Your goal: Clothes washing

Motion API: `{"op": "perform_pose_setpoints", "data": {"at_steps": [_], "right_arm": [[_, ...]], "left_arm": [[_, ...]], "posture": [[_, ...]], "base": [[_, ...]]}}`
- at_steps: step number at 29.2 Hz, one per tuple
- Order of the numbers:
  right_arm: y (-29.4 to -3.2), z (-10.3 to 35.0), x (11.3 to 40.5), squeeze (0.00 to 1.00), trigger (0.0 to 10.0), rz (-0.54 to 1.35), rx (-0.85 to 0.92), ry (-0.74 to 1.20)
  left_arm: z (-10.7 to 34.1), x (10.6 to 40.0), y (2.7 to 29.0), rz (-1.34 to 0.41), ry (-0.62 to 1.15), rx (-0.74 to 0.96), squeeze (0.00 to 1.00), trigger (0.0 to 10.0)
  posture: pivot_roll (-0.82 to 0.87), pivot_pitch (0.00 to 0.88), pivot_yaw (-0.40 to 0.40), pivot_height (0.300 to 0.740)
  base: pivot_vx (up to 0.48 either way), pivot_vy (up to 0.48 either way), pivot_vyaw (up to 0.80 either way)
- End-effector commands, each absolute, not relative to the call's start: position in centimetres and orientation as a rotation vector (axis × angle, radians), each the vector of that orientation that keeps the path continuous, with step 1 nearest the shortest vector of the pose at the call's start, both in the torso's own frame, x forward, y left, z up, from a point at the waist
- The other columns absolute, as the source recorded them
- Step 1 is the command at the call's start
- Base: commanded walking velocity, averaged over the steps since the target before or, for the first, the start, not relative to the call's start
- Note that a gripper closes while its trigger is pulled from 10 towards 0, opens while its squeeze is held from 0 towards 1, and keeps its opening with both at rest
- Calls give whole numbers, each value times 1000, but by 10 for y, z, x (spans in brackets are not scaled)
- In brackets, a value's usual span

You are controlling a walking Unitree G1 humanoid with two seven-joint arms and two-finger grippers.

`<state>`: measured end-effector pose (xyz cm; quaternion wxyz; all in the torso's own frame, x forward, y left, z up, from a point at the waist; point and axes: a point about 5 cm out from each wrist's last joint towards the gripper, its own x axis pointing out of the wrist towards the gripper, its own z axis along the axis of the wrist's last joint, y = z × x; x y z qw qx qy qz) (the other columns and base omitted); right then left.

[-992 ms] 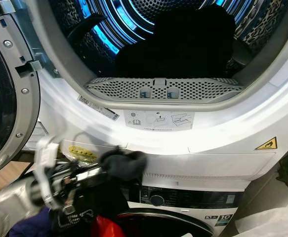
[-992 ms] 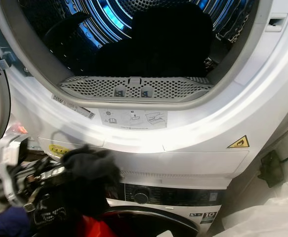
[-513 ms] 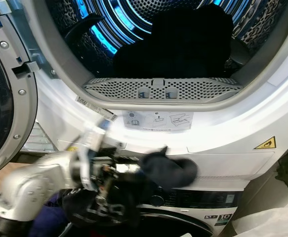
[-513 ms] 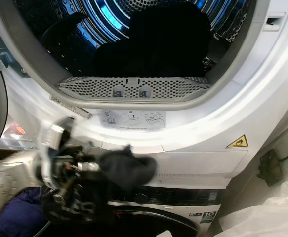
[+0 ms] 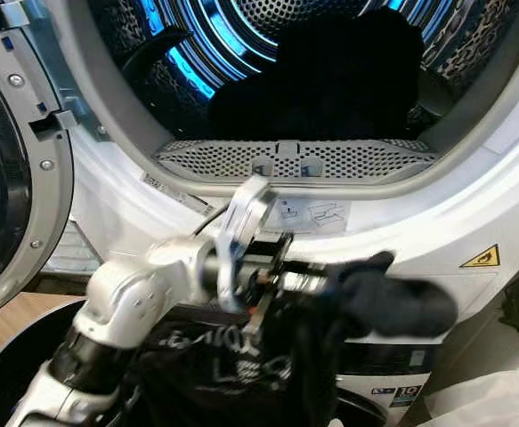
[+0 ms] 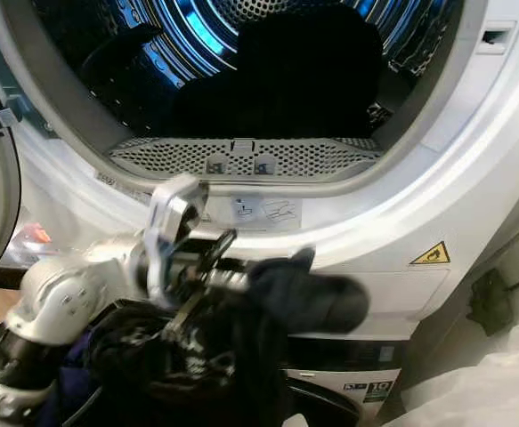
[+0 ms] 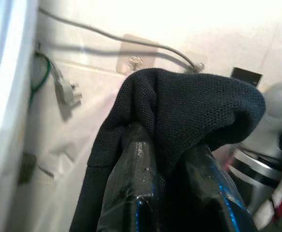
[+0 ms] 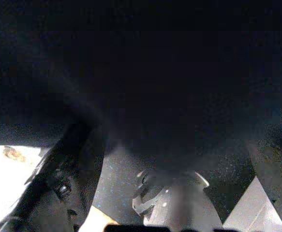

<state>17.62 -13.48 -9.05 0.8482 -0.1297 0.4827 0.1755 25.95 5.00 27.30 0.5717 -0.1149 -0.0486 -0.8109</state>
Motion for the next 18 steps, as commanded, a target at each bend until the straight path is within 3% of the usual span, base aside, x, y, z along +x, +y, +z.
{"op": "perform_pose_setpoints", "data": {"at_steps": [1, 18], "right_arm": [[-130, -92, 174, 0, 10000, 365, -251, 1026], [-142, -88, 180, 0, 10000, 292, -214, 979]], "left_arm": [[290, 265, 53, -1889, -206, -236, 0, 0], [306, 263, 57, -1900, -265, -185, 0, 0]], "posture": [[101, 0, 117, 740], [112, 0, 117, 740]], "base": [[0, 0, 0], [0, 0, 0]]}}
